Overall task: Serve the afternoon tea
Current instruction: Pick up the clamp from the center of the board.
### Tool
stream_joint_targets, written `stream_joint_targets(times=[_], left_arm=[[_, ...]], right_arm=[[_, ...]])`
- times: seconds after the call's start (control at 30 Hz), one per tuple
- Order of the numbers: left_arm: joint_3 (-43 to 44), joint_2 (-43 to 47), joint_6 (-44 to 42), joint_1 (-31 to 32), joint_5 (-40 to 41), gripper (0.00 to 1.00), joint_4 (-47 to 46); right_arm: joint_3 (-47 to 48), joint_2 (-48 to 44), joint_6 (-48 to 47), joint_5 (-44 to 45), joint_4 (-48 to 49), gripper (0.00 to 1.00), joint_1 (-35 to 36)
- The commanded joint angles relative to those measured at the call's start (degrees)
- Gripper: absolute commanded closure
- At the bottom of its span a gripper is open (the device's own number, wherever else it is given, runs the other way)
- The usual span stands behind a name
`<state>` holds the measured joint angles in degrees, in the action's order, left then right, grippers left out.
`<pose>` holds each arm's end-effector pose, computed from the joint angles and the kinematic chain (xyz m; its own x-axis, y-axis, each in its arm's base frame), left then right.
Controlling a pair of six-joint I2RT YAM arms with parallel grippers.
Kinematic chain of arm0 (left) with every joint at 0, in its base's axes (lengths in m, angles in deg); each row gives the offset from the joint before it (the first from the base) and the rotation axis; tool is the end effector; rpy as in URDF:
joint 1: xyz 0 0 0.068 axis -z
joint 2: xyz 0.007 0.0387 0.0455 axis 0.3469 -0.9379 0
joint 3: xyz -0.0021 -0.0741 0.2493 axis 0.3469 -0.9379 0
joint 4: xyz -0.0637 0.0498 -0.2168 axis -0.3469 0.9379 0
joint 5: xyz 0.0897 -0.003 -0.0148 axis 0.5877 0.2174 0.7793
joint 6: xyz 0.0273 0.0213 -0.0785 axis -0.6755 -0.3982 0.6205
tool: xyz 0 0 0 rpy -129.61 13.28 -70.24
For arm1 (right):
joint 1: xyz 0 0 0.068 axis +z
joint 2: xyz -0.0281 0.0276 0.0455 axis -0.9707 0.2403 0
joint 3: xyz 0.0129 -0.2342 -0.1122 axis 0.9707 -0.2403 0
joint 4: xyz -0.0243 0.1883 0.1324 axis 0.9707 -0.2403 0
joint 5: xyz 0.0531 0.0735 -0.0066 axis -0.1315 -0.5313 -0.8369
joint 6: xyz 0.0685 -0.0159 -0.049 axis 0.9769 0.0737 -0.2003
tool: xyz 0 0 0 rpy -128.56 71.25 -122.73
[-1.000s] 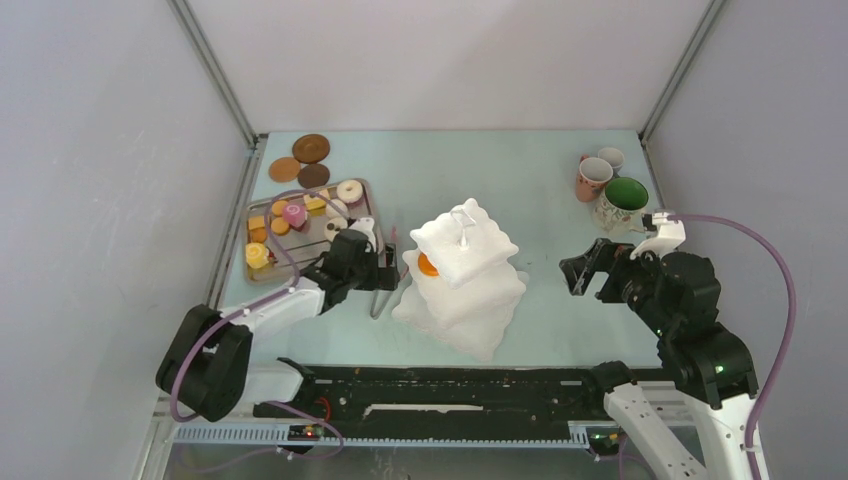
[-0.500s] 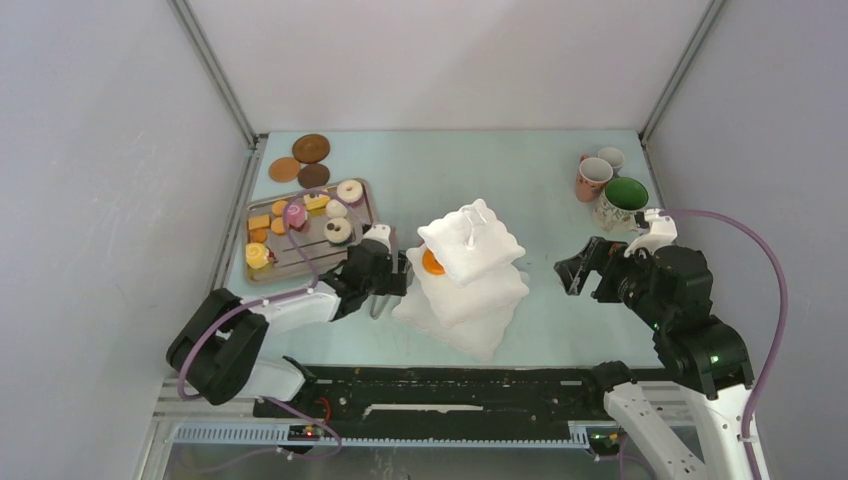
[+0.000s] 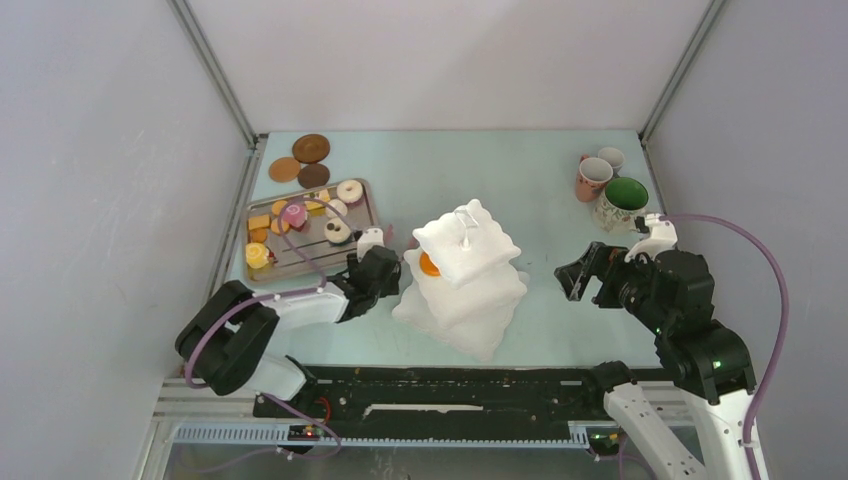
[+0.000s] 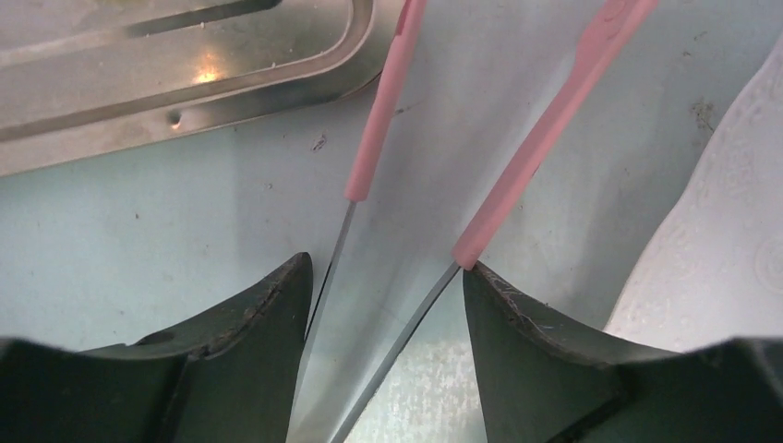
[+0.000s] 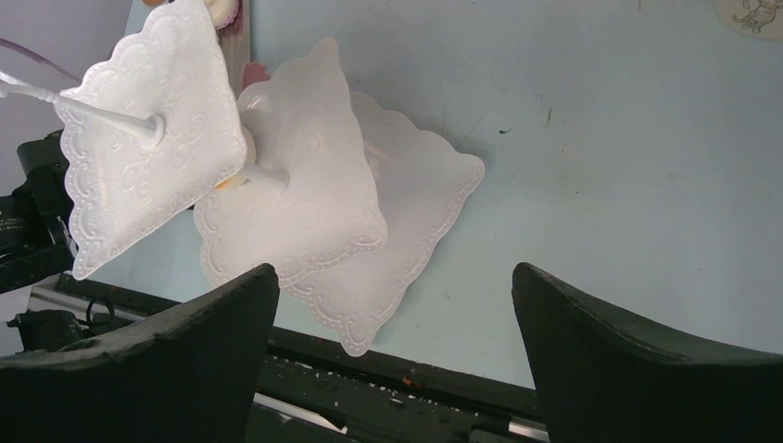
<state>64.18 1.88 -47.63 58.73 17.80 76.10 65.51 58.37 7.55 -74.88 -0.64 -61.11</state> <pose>0.2230 -0.1350 0.1280 -0.6779 -0.0664 -0.7321 -0.0249 0.9974 -0.0674 0.0937 0.0338 0.3321 -0.5397 0.2741 -0.7960 -0.1455 0.9009 0.4089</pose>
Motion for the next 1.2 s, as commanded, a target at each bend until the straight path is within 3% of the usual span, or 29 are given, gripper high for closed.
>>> stream_joint_targets(times=[0.0, 0.23, 0.33, 0.57, 0.63, 0.83, 0.93, 1.17], left_arm=[[1.18, -0.21, 7.11, 2.87, 6.15, 0.37, 4.6], [0.29, 3.14, 14.34, 8.54, 9.47, 0.43, 12.97], [0.09, 5.67, 20.79, 11.45, 12.33, 0.43, 21.44], [-5.72, 13.35, 34.6, 16.98, 11.68, 0.44, 31.19], [-5.71, 14.54, 35.01, 18.29, 11.24, 0.42, 31.39], [-6.17, 15.86, 32.56, 18.52, 11.65, 0.17, 27.27], [-5.85, 13.81, 30.79, 18.56, 14.1, 0.18, 25.9], [-11.14, 9.86, 32.29, 19.75, 20.56, 0.3, 18.45]], right_arm=[[0.79, -0.5, -0.45, -1.1, -0.48, 0.0, -0.18], [0.83, -0.43, -1.09, -1.12, 0.0, 0.0, -0.05], [0.83, -0.68, -1.07, -1.27, 0.47, 0.0, 0.2], [0.82, -1.87, -0.69, -1.09, 0.21, 0.0, 0.14], [0.83, -1.98, -0.63, -0.95, 0.12, 0.0, 0.13], [0.83, -2.2, -0.45, -0.76, -0.59, 0.0, 0.09], [0.83, -2.48, -0.85, -0.77, -1.39, 0.0, 0.06], [-0.08, -2.46, -0.72, -1.91, -1.57, 0.0, 0.19]])
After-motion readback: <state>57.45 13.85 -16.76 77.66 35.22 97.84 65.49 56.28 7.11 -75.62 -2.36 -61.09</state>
